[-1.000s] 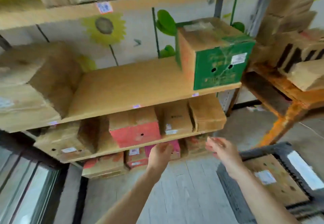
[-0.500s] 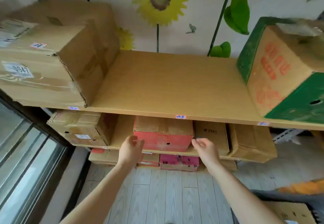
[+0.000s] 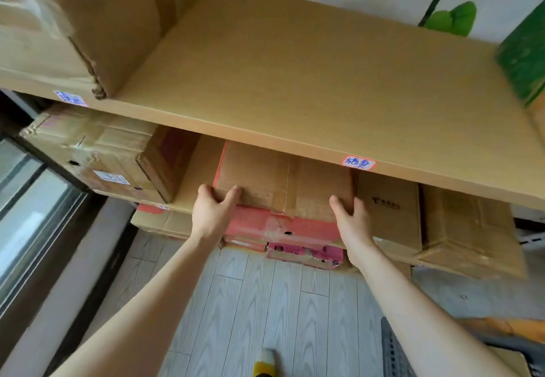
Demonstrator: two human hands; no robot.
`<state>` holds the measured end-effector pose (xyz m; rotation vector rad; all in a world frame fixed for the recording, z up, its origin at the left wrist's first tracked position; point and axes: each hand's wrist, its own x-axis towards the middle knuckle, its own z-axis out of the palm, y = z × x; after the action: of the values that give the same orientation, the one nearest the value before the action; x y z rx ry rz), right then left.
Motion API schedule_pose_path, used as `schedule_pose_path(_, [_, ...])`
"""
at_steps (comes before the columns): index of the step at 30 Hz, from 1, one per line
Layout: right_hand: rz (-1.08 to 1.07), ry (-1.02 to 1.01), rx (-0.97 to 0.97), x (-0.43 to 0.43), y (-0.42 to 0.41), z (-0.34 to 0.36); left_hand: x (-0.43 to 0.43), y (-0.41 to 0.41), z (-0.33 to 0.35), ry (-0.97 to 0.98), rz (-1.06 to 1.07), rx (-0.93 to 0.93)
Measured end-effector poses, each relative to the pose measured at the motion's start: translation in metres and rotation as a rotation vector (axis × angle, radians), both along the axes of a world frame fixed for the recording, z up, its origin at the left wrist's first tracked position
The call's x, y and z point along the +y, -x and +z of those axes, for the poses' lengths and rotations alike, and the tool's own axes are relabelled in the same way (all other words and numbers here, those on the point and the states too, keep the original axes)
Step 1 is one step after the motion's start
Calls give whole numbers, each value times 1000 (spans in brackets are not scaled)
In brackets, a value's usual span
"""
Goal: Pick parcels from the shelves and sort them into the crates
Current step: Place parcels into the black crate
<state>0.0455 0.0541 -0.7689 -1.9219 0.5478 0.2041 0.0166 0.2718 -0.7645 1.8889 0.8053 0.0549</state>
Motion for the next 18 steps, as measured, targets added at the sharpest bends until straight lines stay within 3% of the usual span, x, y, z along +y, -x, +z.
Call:
schedule_pose_path(6, [0, -22, 41, 15, 75, 2, 16, 66, -2, 21, 68, -3])
schedule_pose_path(14, [-23, -134, 2, 22, 148, 27, 30, 132, 4, 22, -2, 45])
schedule_pose_path(18, [-215, -214, -94, 11, 154, 52, 43, 145, 9, 297, 90, 32])
